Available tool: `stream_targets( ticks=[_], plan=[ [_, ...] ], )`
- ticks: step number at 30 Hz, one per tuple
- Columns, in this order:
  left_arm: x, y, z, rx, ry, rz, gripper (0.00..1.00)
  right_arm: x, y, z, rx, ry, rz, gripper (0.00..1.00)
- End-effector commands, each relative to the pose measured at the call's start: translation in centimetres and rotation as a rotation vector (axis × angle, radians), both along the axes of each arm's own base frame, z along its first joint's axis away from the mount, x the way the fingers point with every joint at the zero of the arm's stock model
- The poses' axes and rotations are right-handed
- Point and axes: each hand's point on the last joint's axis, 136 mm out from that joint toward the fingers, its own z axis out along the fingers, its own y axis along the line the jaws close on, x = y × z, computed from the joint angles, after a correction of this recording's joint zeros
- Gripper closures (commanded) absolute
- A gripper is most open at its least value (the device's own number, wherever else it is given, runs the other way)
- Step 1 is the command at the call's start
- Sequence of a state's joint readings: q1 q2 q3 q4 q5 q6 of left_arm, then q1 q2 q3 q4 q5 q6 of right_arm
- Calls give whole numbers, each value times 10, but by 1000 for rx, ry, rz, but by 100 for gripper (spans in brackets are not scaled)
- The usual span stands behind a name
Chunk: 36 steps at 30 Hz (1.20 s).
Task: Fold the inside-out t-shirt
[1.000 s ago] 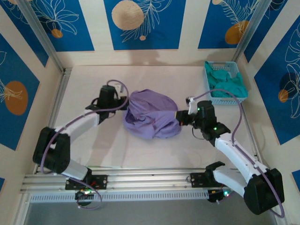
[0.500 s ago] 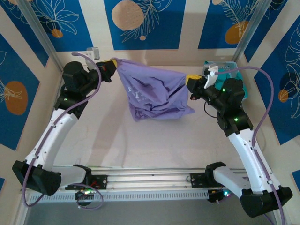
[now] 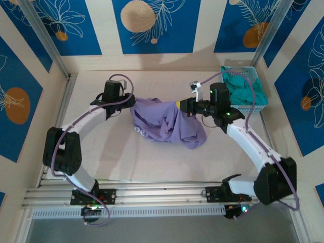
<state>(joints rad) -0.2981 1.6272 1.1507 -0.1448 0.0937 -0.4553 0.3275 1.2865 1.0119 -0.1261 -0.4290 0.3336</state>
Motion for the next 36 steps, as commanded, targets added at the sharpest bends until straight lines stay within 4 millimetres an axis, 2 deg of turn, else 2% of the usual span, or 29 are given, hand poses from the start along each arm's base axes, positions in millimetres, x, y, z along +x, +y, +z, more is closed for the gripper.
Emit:
stream_targets(
  ticks=[1,5,8,11,15,21,25,27,30,31,36],
  plan=[
    [-13,11,7,45,-43,37,55,10,6,-13,-16,82,-11,100],
    [-73,-25,4,13,-85,-64,41,17,7,-30,-44,117,-17,100],
    [-116,-70,-5,-28,-96,-206,37,20,4,-34,-59,117,-30,100],
    [-136,-114,-16,-115,-47,-332,37,21,3,-35,-61,115,-36,100],
    [-135,-149,-28,-168,-8,-403,38,20,2,-35,-64,115,-40,100],
    [-116,-160,-42,-135,0,-397,44,18,-2,-36,-77,109,-47,100],
    [-110,-167,-47,-147,7,-411,61,17,-4,-37,-79,106,-50,100],
    [-108,-173,-48,-171,12,-426,75,18,-6,-38,-79,106,-54,100],
    [-106,-175,-43,-210,6,-441,96,20,-8,-35,-81,100,-57,100],
    [-105,-174,-39,-224,-2,-441,100,21,-10,-32,-85,96,-60,100],
    [-102,-146,1,-295,-84,-411,100,25,-25,-11,-137,28,-107,100]
  ],
)
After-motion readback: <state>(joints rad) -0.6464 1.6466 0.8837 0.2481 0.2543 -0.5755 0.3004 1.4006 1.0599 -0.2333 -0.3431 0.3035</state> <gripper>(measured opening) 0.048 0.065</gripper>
